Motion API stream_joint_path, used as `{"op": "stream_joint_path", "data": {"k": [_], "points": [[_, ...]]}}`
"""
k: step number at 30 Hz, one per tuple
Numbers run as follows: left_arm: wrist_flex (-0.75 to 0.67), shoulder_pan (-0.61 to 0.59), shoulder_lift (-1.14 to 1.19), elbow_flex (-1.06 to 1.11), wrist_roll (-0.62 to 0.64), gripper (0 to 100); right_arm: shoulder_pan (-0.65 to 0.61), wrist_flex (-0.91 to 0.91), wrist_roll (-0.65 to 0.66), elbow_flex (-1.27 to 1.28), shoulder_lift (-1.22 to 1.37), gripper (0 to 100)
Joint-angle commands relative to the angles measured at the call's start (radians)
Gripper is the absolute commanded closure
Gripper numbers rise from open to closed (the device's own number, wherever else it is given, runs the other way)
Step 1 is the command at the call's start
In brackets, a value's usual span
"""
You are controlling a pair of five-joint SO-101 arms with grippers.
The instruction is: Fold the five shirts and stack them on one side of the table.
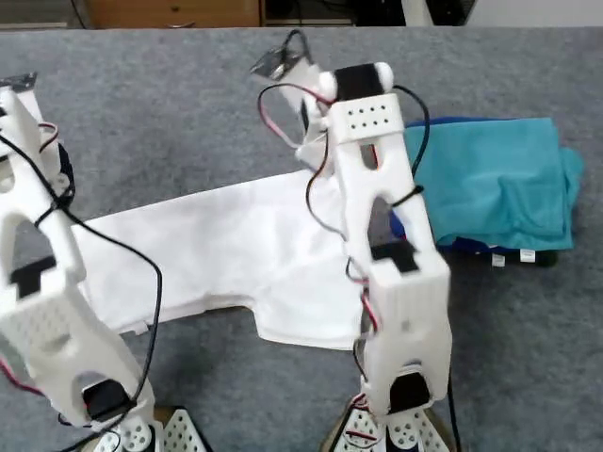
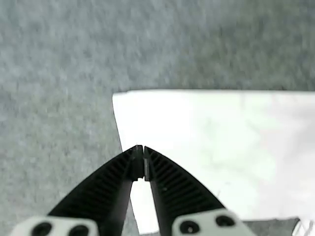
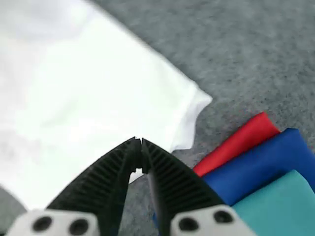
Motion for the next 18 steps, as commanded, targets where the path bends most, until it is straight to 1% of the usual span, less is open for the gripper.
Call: {"op": "stream_joint_path", "data": {"k": [1,5,6,7,9,12,18], "points": [[-0.058,-0.021,-0.245,0.295,-0.005,98,-0.027,-0.054,0.074,0.298,-0.274,99.7],[-0.281,-0.06,-0.375,0.661,-0.003,98,-0.027,-0.187,0.153,0.659,-0.467,99.7],[-0.315,-0.066,-0.403,0.736,-0.003,98,-0.027,-0.226,0.184,0.757,-0.506,99.7],[-0.325,-0.066,-0.424,0.79,-0.008,98,-0.027,-0.262,0.209,0.851,-0.547,99.7],[-0.304,-0.072,-0.473,0.848,-0.009,98,-0.033,-0.304,0.245,1.013,-0.622,99.7],[-0.278,-0.08,-0.549,0.907,-0.009,98,-0.081,-0.324,0.284,1.214,-0.74,99.6],[-0.285,-0.078,-0.685,1.0,-0.029,98,-0.255,-0.328,0.285,1.471,-0.946,99.5]]}}
